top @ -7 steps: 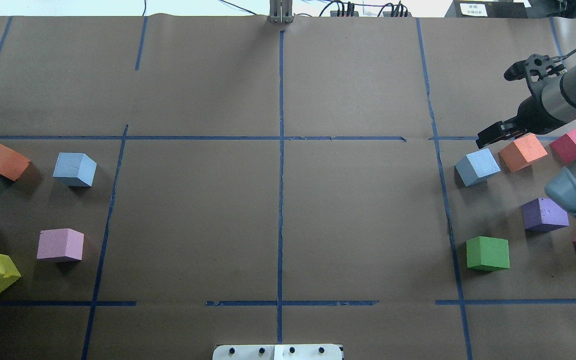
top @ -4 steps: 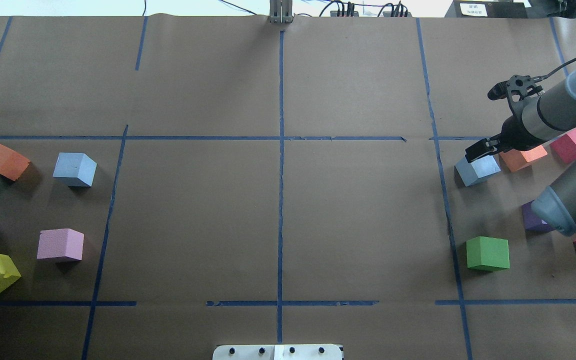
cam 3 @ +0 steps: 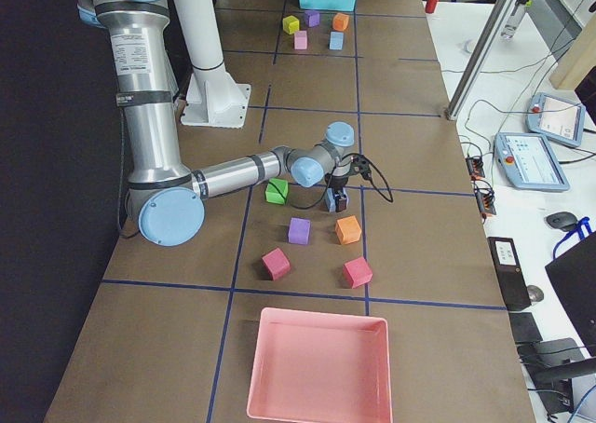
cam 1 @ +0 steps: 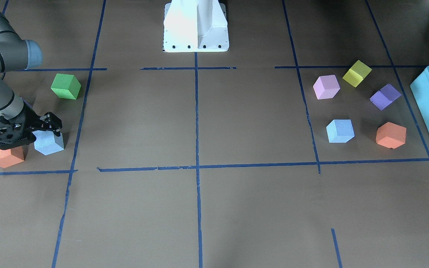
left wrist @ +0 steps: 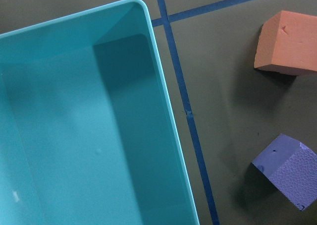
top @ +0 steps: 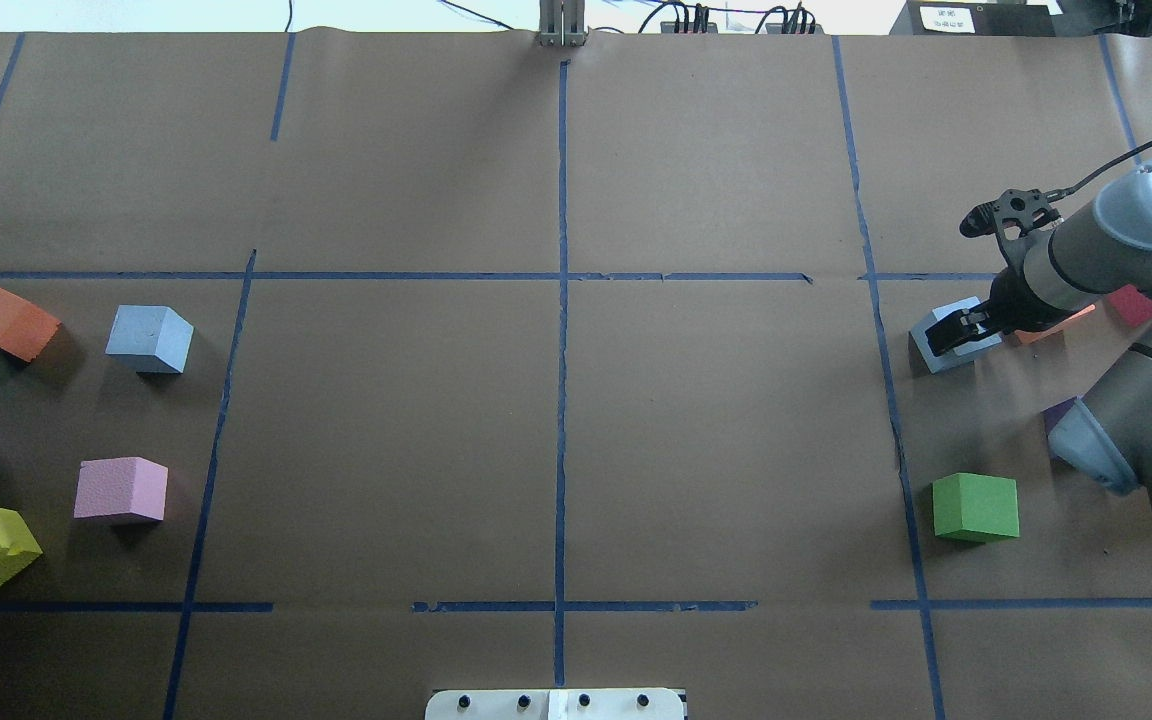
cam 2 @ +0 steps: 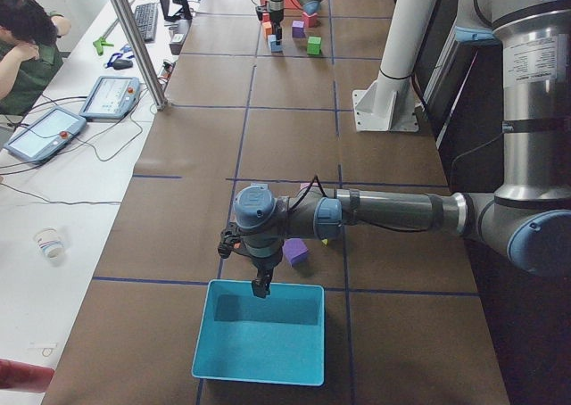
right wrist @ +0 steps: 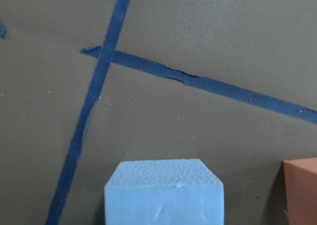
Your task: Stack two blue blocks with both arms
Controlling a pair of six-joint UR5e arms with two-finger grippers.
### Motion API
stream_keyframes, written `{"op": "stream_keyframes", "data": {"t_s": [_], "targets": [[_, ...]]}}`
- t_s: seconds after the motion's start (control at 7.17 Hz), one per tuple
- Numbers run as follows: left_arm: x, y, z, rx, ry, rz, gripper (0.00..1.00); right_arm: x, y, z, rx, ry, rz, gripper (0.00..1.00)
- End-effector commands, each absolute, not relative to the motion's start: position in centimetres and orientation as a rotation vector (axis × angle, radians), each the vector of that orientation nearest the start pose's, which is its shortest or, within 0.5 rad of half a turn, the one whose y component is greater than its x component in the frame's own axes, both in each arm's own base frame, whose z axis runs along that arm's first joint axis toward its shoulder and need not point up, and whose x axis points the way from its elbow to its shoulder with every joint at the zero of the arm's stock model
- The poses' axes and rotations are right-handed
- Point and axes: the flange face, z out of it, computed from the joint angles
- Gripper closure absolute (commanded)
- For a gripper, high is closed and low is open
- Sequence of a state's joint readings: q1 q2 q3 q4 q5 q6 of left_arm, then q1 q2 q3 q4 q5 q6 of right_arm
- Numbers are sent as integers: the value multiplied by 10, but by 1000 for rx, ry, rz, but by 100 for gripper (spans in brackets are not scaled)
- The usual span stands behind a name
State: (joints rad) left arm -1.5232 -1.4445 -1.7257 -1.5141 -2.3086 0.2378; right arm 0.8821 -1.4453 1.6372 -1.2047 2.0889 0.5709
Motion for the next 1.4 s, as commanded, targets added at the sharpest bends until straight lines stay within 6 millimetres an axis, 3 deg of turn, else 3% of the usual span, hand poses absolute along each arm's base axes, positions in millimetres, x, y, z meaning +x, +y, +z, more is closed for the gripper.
{"op": "stream_keyframes", "data": {"t_s": [0.0,0.14,0.28,0.42,0.84,1.12,1.26], "targets": [[-45,-439,649,44,739,262,0,-307,-492,533,134,-724,-263,42],[-46,-438,650,43,739,261,0,-308,-493,527,141,-732,-266,66],[-46,-438,650,41,739,261,0,-315,-500,503,153,-755,-240,71],[-46,-438,650,41,739,261,0,-345,-511,461,133,-792,-159,71],[-45,-439,649,45,739,263,0,-485,-528,265,46,-828,69,69],[-45,-439,648,45,739,263,0,-595,-525,179,53,-797,156,67],[-45,-439,649,44,739,262,0,-631,-511,153,57,-789,171,66]]}}
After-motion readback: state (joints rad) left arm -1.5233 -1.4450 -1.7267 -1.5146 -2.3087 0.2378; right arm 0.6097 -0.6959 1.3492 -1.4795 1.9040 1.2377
